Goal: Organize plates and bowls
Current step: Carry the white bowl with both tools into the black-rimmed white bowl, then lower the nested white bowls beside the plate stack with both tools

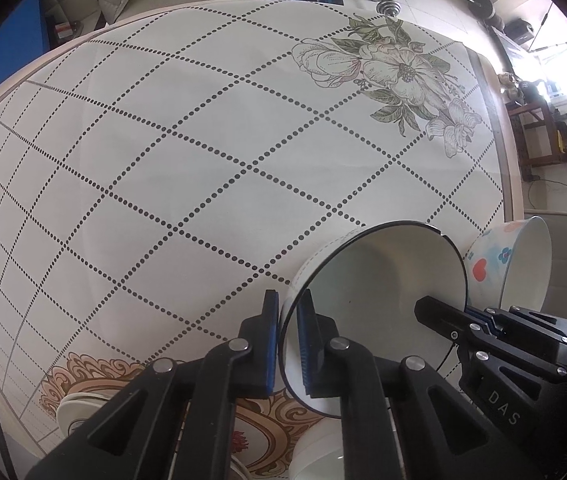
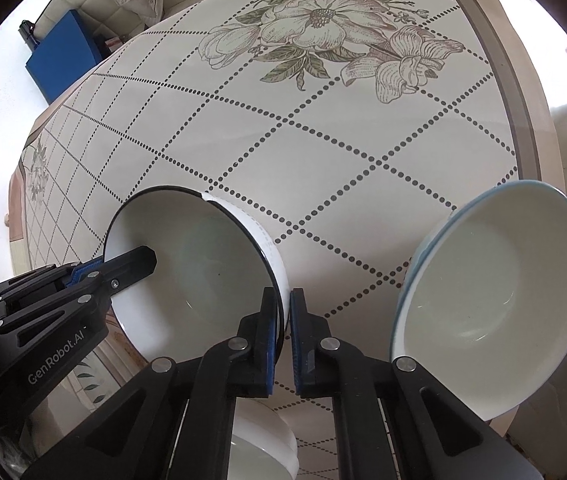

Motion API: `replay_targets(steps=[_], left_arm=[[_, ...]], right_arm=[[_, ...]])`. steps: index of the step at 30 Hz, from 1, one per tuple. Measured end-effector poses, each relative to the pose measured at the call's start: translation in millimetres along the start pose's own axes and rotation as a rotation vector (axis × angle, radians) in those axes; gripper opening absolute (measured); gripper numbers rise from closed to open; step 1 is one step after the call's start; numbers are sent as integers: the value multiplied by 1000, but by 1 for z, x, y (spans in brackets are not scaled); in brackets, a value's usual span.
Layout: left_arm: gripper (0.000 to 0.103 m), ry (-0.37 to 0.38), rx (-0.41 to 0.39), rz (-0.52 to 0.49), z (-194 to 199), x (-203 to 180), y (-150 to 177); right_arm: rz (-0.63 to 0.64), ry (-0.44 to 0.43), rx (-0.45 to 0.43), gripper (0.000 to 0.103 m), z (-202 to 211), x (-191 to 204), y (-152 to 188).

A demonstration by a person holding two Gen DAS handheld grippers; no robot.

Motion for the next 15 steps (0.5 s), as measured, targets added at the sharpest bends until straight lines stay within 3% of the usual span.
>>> replay_targets(steps=[15], left_arm=[[7, 18, -35, -31, 45, -20, 17]], right_arm=[[-11, -51, -18, 7, 49, -20, 14]])
Point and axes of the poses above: each gripper's, at about its wrist camera, not at the fingertips, and z roughly against the way its jaws point, x to its left, y to its underside, the point moved 2 cm from there along -z, roughly the way its jaws point, and after that the axes turned 9 degrees about -z, right-handed, at the moved point
